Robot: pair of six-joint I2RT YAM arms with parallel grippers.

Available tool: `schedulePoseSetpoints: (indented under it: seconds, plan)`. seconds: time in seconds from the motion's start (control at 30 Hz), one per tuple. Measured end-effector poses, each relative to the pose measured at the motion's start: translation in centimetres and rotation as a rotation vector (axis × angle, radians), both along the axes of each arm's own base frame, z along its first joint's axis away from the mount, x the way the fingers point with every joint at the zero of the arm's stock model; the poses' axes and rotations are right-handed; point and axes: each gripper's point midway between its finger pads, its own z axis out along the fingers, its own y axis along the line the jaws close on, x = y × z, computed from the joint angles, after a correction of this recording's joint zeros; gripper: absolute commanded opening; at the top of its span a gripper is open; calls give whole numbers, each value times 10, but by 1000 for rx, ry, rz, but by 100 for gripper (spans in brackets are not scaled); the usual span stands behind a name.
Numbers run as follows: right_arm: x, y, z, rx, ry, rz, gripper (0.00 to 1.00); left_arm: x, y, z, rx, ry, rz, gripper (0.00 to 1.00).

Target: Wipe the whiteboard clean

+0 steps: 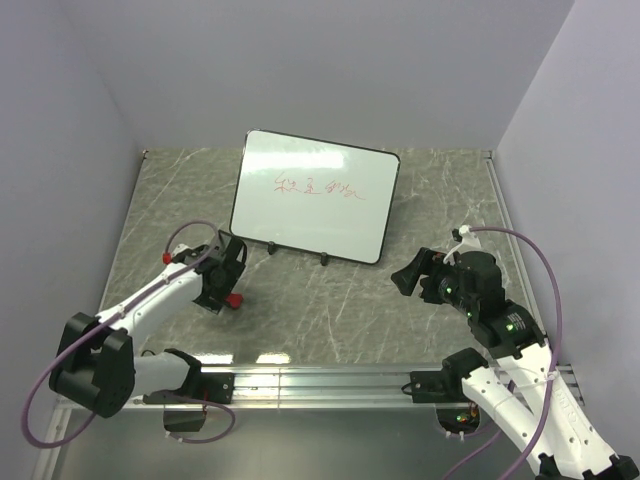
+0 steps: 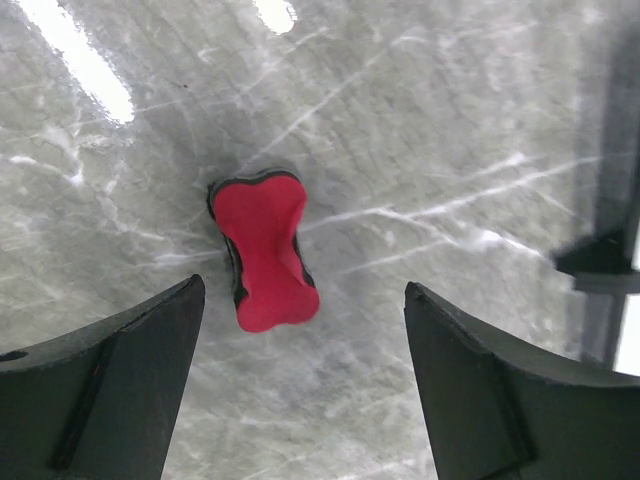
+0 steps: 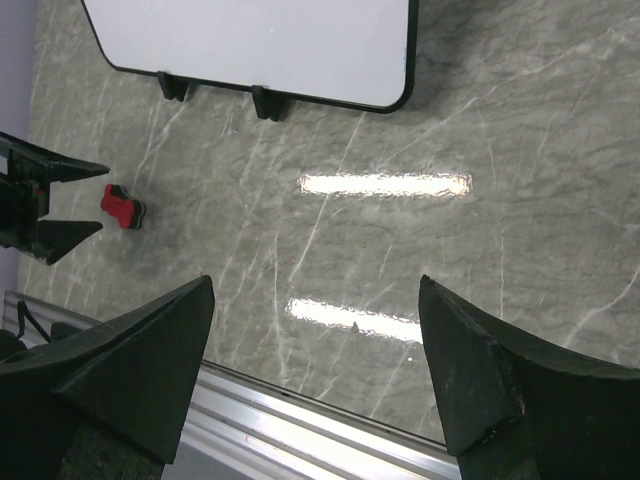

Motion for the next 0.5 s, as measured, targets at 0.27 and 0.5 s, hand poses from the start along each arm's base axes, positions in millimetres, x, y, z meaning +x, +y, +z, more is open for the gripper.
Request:
schedulePoseSetpoints:
  seconds: [0.27,0.5]
  plan:
    - [0,0,0,0,0,0,89,-6,4,-23,30,100,7,77]
    - [0,0,0,3,1,-3,88,-1,9,-24,18,94,10,52]
